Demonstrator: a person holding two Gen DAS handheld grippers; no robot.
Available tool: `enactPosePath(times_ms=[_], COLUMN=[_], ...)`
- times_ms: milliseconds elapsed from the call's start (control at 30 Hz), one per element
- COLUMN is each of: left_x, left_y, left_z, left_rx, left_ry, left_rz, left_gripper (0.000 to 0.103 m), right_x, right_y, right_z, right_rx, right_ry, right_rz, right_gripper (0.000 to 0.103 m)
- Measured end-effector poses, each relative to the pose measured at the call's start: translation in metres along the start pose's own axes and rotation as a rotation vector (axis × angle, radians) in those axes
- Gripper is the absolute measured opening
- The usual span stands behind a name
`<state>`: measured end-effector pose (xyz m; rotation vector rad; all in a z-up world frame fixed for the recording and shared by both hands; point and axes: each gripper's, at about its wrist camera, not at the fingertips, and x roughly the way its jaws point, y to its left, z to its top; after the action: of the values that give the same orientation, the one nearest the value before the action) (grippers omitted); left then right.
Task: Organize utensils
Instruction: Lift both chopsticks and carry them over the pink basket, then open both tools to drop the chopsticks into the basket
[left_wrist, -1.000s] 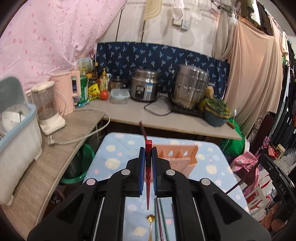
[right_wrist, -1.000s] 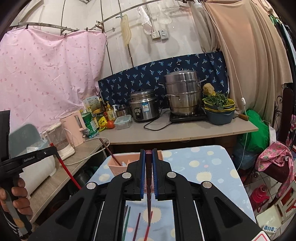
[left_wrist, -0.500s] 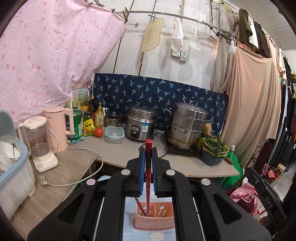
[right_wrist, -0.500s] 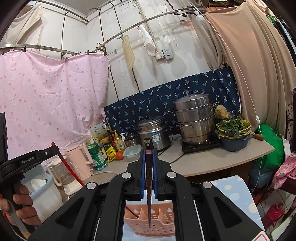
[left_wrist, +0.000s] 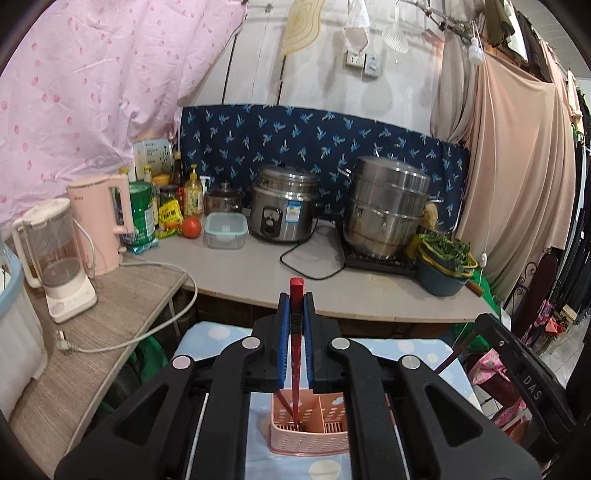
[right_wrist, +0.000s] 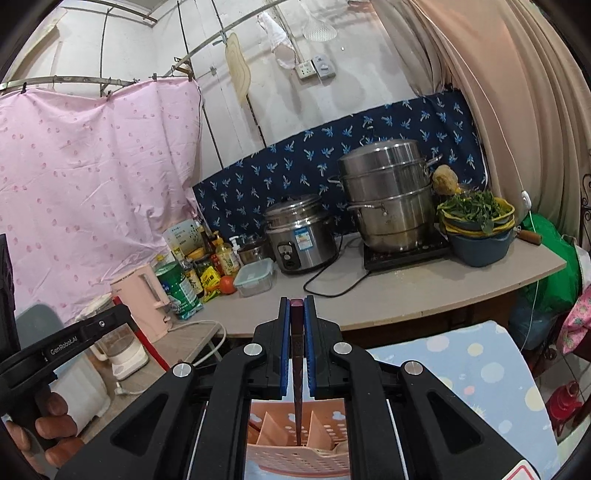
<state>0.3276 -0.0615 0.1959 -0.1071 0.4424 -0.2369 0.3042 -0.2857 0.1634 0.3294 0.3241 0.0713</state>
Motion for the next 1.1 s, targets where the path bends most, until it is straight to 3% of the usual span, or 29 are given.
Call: enactPosePath(times_ms=[267,400,433,533,800,1100], left_x=[0.014,0.014,0.013,0.008,-0.012,-0.041], left_y=[0.002,0.006,0.007,0.010,0.013,0.010], left_z=[-0.018,-0.024,-0.025,-0.028,-0.040,-0.075], left_rx=[0.011,-0.004,-0.002,-0.009,0.011,0.072], left_ry=[0.045,0.061,0.062,0.061,0.067,0.115], left_rz=[0.013,0.000,0.001,0.008,0.025,0.091], left_gripper=[0.007,0.009,0.012,0.036,0.037,0.038], right_x=[0.013,0.008,0.005,-0.004,-0.033,-0.072], right_y=[-0.006,-0.007,-0.009,-0.011,-0.005,0.013], right_z=[-0.023,-0.026,-0.027,-0.027,-0.038,-0.077], right_rx=[-0.002,-0.001,0.003,0.011,-0.026,-0.098], right_ry=[0.063,0.060,0.057,0.044,0.053,0.124], right_rz=[0.000,-0.007,-0.009,-0.012,-0.025,-0.047], right_gripper=[0.008,0.019,0.026,0.036,0.036,0.036])
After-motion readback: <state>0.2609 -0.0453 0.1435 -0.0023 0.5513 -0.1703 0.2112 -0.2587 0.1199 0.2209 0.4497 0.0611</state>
